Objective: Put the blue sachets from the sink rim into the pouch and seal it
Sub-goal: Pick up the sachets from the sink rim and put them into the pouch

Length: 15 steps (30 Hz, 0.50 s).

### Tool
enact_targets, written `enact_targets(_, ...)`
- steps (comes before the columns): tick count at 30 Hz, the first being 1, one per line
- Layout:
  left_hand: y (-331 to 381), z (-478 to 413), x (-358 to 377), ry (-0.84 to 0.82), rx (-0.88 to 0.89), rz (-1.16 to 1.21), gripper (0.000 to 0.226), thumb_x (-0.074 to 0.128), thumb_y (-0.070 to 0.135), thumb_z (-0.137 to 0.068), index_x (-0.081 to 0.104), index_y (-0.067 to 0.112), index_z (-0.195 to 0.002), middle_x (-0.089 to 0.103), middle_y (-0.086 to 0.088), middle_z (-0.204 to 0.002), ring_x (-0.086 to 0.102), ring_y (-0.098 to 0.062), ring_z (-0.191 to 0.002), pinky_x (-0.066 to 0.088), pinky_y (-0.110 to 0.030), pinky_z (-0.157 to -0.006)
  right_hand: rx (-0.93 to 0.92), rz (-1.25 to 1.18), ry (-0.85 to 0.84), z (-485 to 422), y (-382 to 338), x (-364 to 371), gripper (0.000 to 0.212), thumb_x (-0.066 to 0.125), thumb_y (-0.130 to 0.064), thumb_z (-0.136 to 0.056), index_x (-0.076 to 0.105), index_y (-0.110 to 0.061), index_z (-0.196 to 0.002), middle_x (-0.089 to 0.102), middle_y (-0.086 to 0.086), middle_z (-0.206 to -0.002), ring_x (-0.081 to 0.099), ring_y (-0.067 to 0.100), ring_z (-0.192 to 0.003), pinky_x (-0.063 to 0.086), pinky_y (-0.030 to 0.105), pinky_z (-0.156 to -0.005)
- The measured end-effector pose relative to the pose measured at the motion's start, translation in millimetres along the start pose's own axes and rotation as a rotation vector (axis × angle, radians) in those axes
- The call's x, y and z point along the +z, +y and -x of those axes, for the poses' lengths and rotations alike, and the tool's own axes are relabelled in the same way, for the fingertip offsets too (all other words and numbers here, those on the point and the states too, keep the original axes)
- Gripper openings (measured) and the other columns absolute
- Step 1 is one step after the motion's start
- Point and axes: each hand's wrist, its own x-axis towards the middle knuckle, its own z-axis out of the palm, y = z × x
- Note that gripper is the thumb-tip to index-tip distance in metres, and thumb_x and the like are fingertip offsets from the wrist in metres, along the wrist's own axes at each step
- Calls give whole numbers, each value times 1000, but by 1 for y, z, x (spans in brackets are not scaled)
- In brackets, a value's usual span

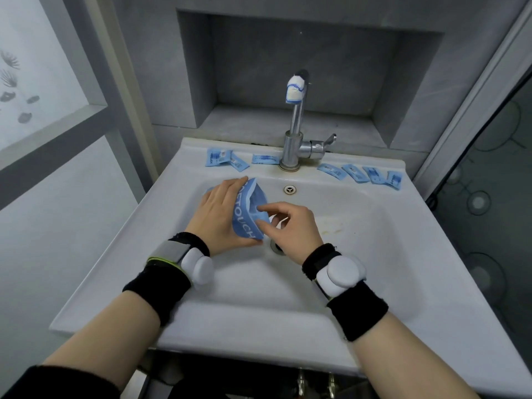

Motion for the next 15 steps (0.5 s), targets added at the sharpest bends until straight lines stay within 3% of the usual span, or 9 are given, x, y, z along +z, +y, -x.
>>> enact_targets(7, 21, -9, 4, 53, 48, -34, 124, 76, 69, -49, 26, 11, -146, 38, -7, -143, 36, -23, -130, 25, -37, -109, 73, -102, 86, -3, 1, -13, 18, 77, -15, -76, 76, -19, -93, 70, -19, -78, 58, -2, -64, 51, 14, -65)
enact_targets(15, 19, -1, 16, 111, -10, 74, 118, 83, 61, -51, 31, 9, -143, 43, -9, -136, 42, -25, -125, 36, -45, -106, 73, -72, 120, -3, 4, -13, 17, 78, -17, -76, 78, -16, -93, 75, -7, -87, 66, 6, -77, 53, 17, -75)
